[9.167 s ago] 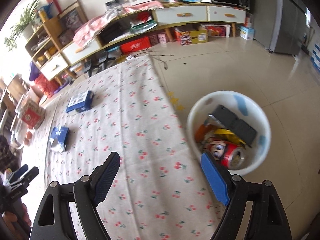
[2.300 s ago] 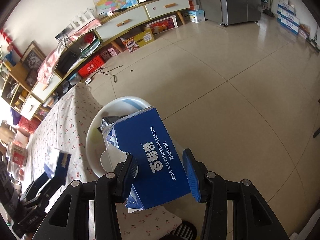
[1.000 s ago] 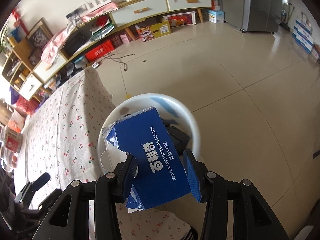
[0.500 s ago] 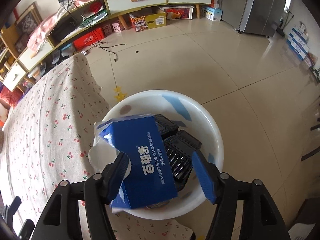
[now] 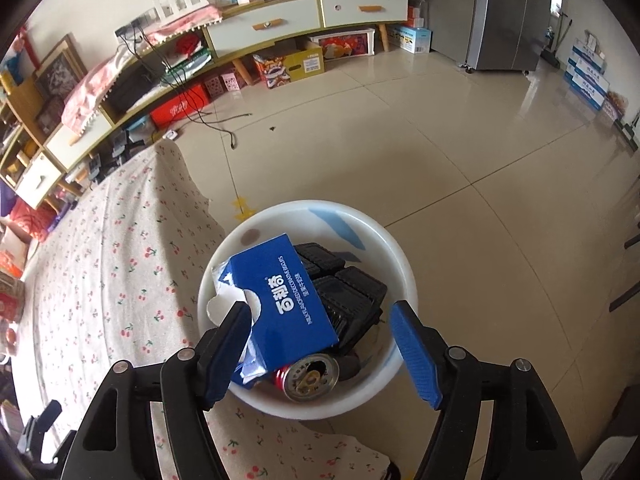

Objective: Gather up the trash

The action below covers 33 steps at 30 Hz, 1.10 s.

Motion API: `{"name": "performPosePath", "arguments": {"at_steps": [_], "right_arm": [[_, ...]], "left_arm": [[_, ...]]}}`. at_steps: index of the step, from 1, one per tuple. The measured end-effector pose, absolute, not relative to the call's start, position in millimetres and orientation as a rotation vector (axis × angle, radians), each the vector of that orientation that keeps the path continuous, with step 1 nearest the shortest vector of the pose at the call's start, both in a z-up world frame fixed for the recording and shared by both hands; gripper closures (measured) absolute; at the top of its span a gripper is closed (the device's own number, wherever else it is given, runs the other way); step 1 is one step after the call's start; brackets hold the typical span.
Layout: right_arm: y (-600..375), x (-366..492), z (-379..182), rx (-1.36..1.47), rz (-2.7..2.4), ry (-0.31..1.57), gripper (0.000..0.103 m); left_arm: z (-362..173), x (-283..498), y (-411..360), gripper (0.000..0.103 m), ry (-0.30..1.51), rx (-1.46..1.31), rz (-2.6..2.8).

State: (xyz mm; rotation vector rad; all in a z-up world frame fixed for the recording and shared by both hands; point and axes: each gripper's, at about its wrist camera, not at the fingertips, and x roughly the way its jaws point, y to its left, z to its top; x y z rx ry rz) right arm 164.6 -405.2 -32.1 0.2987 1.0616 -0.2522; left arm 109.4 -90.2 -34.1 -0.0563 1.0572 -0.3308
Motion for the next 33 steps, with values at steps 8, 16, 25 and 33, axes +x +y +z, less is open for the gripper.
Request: {"name": "performPosePath", "arguments": {"at_steps": [8,16,25,33], "right_arm": [[-397.1,120.1,-5.6,0.341,-0.253,0.999,0.026],[-342.5,57.3,19.6,0.265,-0.207,0.889,0.015],[-296.9,12.4,4.9,0.16,-0.217,0.826,0.01],[-284.5,1.8,-5.8,0.09,-0.211,0.769,0.01]], "left_arm": [[-16.6,86.2,-97.3,0.004,1.046,-0.002,-0.274],[12.0,56.2,-91.2,0.003,0.983,0.051,-0.183],[18.9,32.0,-72.0,0.003,0.915,0.038,-0.112],[4.5,19.2,-65.3,0.003,0.896,0.023,-0.058]]}}
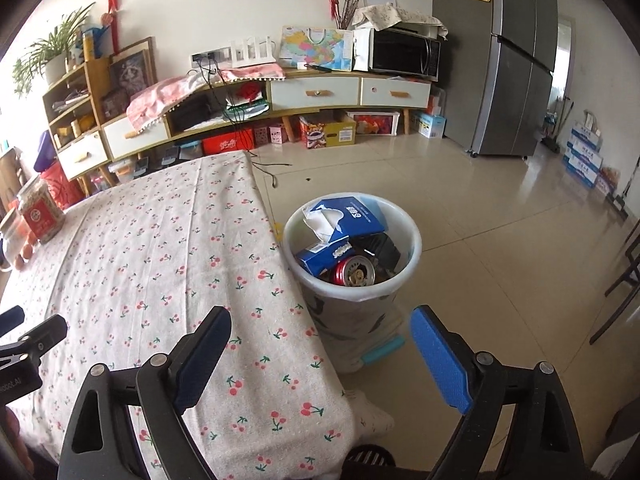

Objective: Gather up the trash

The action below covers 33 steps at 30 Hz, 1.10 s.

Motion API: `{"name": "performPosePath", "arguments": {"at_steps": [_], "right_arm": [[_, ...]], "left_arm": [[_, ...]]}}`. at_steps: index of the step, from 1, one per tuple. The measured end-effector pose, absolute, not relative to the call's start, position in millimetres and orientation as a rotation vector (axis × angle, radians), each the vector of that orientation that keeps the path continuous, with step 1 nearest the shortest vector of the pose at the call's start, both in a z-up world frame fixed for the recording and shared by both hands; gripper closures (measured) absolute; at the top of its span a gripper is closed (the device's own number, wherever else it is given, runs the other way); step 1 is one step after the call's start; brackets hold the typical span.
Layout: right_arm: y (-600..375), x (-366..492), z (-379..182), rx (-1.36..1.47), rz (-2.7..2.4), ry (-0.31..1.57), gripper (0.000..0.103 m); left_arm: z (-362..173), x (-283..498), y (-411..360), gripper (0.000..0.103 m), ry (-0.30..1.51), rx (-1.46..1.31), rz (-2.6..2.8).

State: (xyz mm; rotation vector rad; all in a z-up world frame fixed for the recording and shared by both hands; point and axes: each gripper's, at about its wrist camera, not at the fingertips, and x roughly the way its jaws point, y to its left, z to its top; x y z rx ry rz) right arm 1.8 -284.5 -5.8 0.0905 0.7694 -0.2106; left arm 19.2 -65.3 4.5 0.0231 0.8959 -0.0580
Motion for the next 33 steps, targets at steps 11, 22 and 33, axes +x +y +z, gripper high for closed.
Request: {"name": "performPosePath", "arguments": {"at_steps": [11,22,33], "right_arm": [[-287.6,-3.5,-11.2,0.102,-0.211,0.795,0.01],[-287.3,-5.7,-12.3,0.095,-0.218,0.799,0.01],[-283.2,-6.3,-11.9,0.084,-0.215,0.8,0.01]], "left_arm": [[5.3,8.5,-68.9,0.003,0.886,0.03,-0.06],[5.2,5.4,-70.3,0.003,0.884,0.04,-0.066],[4.2,4.6,-71.1,0.003,0.89,0.037,-0.067]]}}
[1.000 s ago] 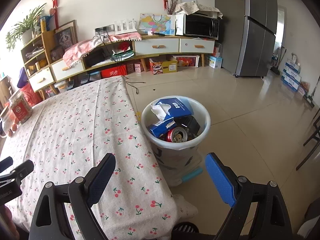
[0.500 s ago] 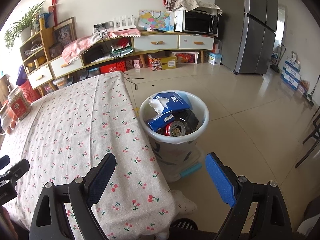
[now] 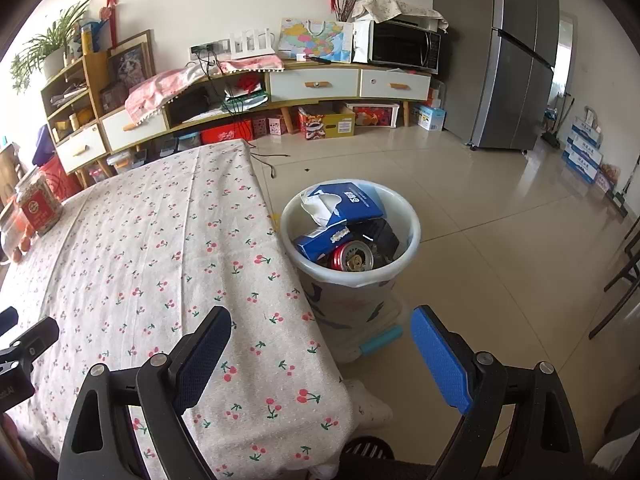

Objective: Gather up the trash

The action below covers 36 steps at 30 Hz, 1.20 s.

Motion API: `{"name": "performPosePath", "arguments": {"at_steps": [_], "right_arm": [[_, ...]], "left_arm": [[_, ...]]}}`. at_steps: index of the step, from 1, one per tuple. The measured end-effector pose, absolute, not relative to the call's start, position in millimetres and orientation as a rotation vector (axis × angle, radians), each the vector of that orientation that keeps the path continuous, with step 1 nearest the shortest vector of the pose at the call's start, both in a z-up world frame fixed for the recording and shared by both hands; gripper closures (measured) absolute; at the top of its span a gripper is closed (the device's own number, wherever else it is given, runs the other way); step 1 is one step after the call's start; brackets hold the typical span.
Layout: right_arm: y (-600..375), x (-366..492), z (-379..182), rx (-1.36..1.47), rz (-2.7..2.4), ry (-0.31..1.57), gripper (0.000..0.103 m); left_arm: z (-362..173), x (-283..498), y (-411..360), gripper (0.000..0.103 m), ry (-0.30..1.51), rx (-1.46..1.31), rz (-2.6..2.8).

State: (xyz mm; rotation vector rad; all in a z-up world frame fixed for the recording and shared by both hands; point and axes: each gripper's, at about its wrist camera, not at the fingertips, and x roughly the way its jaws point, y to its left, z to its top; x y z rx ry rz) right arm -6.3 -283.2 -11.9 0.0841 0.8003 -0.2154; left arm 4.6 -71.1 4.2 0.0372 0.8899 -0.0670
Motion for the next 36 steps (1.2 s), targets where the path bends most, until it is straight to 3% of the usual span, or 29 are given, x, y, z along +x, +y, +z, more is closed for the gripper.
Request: {"name": "performPosePath", "arguments": {"at_steps": [36], "right_arm": [[-282.3,-6.0,-12.6,0.08,-0.215,0.802,0.01]], "left_arm": [[2.9,6.0,-69.5,0.003,0.89,0.04,-0.064]]}}
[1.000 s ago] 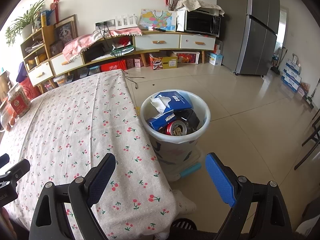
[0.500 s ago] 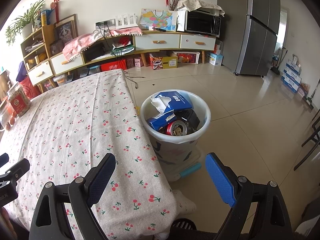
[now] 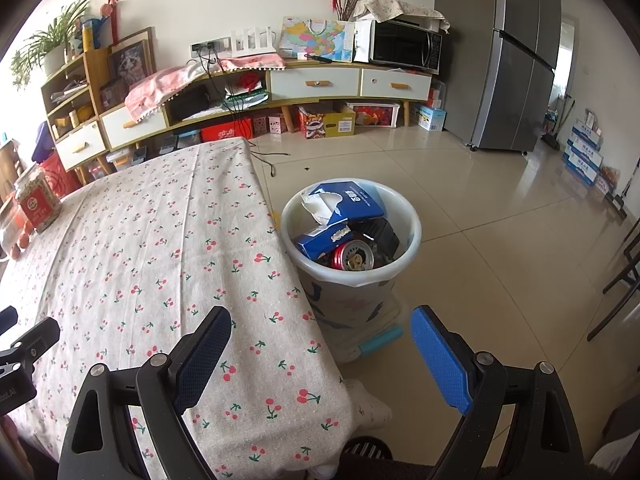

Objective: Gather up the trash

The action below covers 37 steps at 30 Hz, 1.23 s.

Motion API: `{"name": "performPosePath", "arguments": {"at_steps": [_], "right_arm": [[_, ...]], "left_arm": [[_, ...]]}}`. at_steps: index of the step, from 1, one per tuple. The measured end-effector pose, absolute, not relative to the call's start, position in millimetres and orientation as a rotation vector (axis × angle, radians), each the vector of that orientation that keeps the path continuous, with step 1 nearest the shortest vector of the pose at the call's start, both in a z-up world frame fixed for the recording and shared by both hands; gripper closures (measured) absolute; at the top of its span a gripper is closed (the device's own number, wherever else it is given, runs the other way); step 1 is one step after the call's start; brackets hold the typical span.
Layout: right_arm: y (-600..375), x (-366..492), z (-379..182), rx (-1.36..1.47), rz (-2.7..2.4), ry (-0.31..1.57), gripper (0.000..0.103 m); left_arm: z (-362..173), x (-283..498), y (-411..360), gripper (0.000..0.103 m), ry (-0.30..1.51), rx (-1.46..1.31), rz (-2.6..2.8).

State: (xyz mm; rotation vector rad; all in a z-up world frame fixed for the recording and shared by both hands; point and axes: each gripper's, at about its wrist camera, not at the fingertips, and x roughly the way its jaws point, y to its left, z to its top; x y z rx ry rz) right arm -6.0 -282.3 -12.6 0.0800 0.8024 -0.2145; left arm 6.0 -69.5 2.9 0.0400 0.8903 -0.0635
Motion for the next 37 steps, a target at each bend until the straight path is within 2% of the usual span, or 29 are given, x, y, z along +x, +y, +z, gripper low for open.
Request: {"name": "performPosePath", "arguments": {"at_steps": [37], "right_arm": [[-272.6,11.6,-17.7,0.045,-0.162,0.821,0.01]], "left_arm": [[-5.1,22.7,-69.8,0.003,0.909,0.026,-0.073]]}}
